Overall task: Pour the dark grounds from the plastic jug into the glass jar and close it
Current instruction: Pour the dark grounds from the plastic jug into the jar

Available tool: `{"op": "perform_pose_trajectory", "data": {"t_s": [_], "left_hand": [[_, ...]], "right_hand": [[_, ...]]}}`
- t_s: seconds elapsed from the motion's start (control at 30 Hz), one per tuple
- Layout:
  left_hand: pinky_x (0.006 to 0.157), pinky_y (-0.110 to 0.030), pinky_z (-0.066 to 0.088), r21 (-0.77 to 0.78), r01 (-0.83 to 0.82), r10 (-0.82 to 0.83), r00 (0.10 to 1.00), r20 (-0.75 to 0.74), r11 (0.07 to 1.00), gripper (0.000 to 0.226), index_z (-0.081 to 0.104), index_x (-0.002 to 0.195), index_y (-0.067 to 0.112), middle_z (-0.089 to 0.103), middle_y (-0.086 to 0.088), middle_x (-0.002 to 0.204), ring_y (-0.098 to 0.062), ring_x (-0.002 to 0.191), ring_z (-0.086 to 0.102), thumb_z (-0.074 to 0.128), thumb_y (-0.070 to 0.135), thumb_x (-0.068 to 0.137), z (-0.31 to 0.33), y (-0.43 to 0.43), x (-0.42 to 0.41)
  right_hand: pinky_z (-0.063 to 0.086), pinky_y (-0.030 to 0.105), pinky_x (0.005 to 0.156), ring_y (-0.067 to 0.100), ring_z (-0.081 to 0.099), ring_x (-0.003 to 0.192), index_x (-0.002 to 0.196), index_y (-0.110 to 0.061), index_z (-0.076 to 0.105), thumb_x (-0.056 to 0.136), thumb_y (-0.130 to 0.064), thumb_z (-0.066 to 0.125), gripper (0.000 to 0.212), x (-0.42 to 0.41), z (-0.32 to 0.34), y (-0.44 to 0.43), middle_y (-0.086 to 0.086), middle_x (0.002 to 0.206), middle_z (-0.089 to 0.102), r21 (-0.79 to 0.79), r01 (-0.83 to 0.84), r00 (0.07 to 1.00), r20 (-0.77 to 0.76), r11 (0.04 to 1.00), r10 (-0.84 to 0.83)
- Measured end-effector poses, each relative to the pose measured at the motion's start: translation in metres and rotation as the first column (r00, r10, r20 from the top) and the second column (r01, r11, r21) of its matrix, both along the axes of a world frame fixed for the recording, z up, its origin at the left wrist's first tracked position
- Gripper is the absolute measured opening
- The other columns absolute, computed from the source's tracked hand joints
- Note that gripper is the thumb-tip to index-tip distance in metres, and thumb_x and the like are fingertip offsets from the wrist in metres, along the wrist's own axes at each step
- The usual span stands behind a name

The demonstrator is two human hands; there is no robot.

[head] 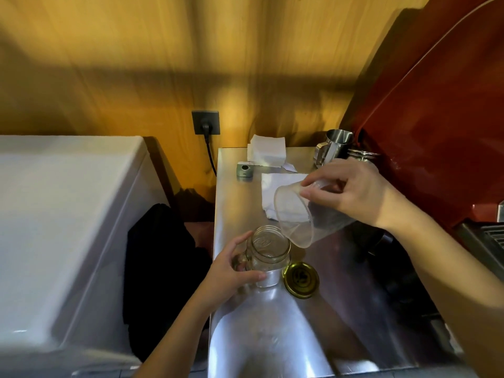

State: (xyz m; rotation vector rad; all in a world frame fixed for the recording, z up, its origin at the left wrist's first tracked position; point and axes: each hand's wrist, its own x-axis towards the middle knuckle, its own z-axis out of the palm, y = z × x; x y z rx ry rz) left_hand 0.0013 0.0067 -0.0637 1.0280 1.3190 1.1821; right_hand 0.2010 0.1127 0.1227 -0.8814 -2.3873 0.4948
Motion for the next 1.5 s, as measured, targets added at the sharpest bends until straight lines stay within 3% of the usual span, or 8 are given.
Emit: {"op": "perform_pose_trajectory", "data": {"t_s": [0.1,0.2,0.4,0.77,0.97,1.1,1.27,1.5], "left_hand": [[0.082,-0.031,0.05,0.01,0.008,-0.008,1.0,-0.003,1.0,0.082,0.054,0.122,0.042,0.072,-0.008,0.101,-0.021,0.087,0.062,0.093,0.021,0.053,-0.002,0.001,0.0],[0.079,-0.025,0.051,0.016,0.023,-0.022,1.0,-0.012,1.0,0.085,0.052,0.128,0.035,0.075,0.01,0.09,-0.012,0.085,0.063,0.09,0.022,0.053,-0.002,0.001,0.0],[0.074,-0.015,0.052,0.016,0.036,-0.036,0.999,0.006,0.999,0.079,0.052,0.122,0.039,0.075,0.013,0.092,-0.006,0.089,0.07,0.09,0.008,0.061,-0.004,0.001,-0.001],[0.078,-0.019,0.054,0.017,0.024,-0.023,0.999,-0.04,1.0,0.079,0.052,0.112,0.064,0.068,0.004,0.106,-0.008,0.091,0.067,0.093,0.019,0.062,-0.009,0.002,-0.002],[0.084,-0.029,0.057,0.014,0.017,-0.017,0.999,-0.045,1.0,0.079,0.051,0.116,0.063,0.068,0.006,0.108,-0.018,0.096,0.067,0.094,0.029,0.06,-0.009,0.001,0.0],[0.084,-0.026,0.057,0.023,0.029,-0.028,0.999,-0.024,0.999,0.077,0.052,0.114,0.064,0.071,0.01,0.106,-0.01,0.1,0.068,0.093,0.031,0.057,-0.008,0.001,0.0],[0.095,-0.043,0.054,0.024,0.021,-0.02,1.0,-0.018,0.999,0.08,0.051,0.12,0.059,0.071,0.002,0.109,-0.027,0.105,0.067,0.094,0.034,0.057,-0.009,0.0,0.0],[0.099,-0.04,0.052,0.006,0.023,-0.023,0.998,-0.05,1.0,0.083,0.049,0.123,0.058,0.071,0.012,0.111,-0.016,0.106,0.067,0.095,0.033,0.059,-0.013,0.002,0.0]], "right_hand": [[0.047,0.043,0.061,0.026,0.058,0.065,0.082,-0.019,0.073,0.074,-0.037,0.069,0.021,-0.004,-0.001,0.0,0.012,0.069,0.066,-0.009,-0.005,1.0,-0.001,1.0,0.005],[0.043,0.036,0.065,0.025,0.058,0.066,0.082,-0.018,0.073,0.074,-0.035,0.069,0.019,-0.007,-0.001,0.0,0.013,0.068,0.065,0.013,-0.029,1.0,-0.003,1.0,0.029],[0.028,0.033,0.076,0.02,0.054,0.065,0.084,-0.011,0.073,0.075,-0.024,0.073,0.016,-0.012,-0.002,-0.003,0.011,0.067,0.067,0.066,-0.088,0.995,0.057,0.994,0.085],[0.03,0.038,0.074,0.027,0.06,0.072,0.083,-0.008,0.072,0.073,-0.017,0.076,0.014,-0.023,-0.003,-0.01,0.011,0.076,0.071,0.165,-0.172,0.982,0.11,0.971,0.155],[0.029,0.037,0.074,0.029,0.06,0.071,0.084,-0.007,0.072,0.074,-0.017,0.076,0.014,-0.026,-0.004,-0.011,0.014,0.073,0.07,0.174,-0.197,0.973,0.157,0.965,0.17],[0.031,0.043,0.074,0.029,0.06,0.07,0.083,-0.007,0.072,0.074,-0.02,0.074,0.015,-0.026,-0.007,-0.013,0.014,0.072,0.069,0.166,-0.207,0.97,0.164,0.964,0.18],[0.032,0.043,0.073,0.028,0.059,0.068,0.083,-0.007,0.073,0.075,-0.025,0.073,0.019,-0.026,-0.009,-0.015,0.012,0.07,0.068,0.178,-0.229,0.965,0.172,0.957,0.199],[0.025,0.032,0.074,0.029,0.061,0.072,0.085,-0.004,0.072,0.072,-0.015,0.076,0.017,-0.027,-0.01,-0.012,0.014,0.076,0.071,0.182,-0.201,0.973,0.147,0.963,0.176]]}}
